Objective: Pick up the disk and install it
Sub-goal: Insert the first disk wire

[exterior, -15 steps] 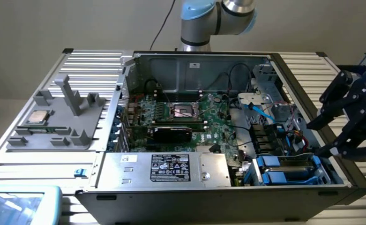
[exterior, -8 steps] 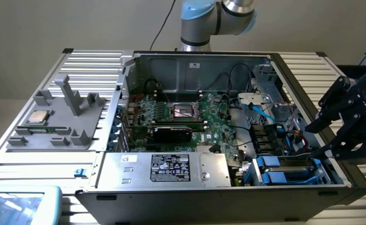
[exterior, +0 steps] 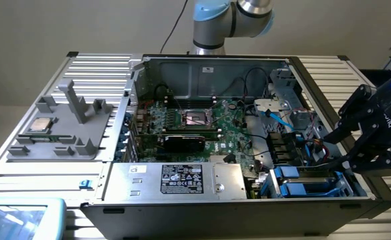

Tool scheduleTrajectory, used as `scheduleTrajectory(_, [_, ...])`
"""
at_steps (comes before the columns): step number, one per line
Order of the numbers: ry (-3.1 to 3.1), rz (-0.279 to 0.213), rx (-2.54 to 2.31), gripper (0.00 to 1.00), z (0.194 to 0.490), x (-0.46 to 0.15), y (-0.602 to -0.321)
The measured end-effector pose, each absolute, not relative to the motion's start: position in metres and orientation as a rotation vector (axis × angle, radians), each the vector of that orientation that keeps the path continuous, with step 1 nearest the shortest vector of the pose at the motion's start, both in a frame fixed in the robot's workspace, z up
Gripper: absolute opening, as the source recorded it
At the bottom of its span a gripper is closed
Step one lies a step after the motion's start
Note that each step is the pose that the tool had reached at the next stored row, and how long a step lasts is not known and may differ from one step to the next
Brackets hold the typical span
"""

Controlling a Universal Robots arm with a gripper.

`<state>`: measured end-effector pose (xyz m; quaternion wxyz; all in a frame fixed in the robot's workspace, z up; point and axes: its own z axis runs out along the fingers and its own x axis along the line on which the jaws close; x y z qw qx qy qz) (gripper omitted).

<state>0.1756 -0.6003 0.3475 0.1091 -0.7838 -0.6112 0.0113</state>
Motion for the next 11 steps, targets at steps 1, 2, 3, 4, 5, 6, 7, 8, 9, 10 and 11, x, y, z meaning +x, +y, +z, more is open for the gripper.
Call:
scheduleTrajectory(1, [-1.793, 0.034, -2.307, 0.58, 0.3466, 0.175, -0.5999])
scheduleTrajectory(2, [-1.789, 0.036, -2.309, 0.58, 0.3459, 0.1745, -0.5995])
scheduleTrajectory(3, [-1.785, 0.038, -2.31, 0.58, 0.345, 0.174, -0.599])
scheduleTrajectory(4, [-1.781, 0.04, -2.312, 0.58, 0.3443, 0.1735, -0.5985])
scheduleTrajectory(5, [-1.777, 0.043, -2.312, 0.58, 0.3436, 0.1731, -0.5981])
scheduleTrajectory(6, [-1.772, 0.047, -2.312, 0.58, 0.3431, 0.1727, -0.5978])
scheduleTrajectory(7, [-1.768, 0.052, -2.312, 0.58, 0.3428, 0.1723, -0.5975])
scheduleTrajectory(8, [-1.763, 0.058, -2.312, 0.58, 0.3426, 0.1718, -0.5971])
scheduleTrajectory(9, [-1.757, 0.065, -2.311, 0.58, 0.3424, 0.1715, -0.5968])
scheduleTrajectory(10, [-1.751, 0.074, -2.309, 0.58, 0.3423, 0.1712, -0.5966])
scheduleTrajectory(11, [-1.744, 0.085, -2.307, 0.58, 0.3424, 0.1709, -0.5964])
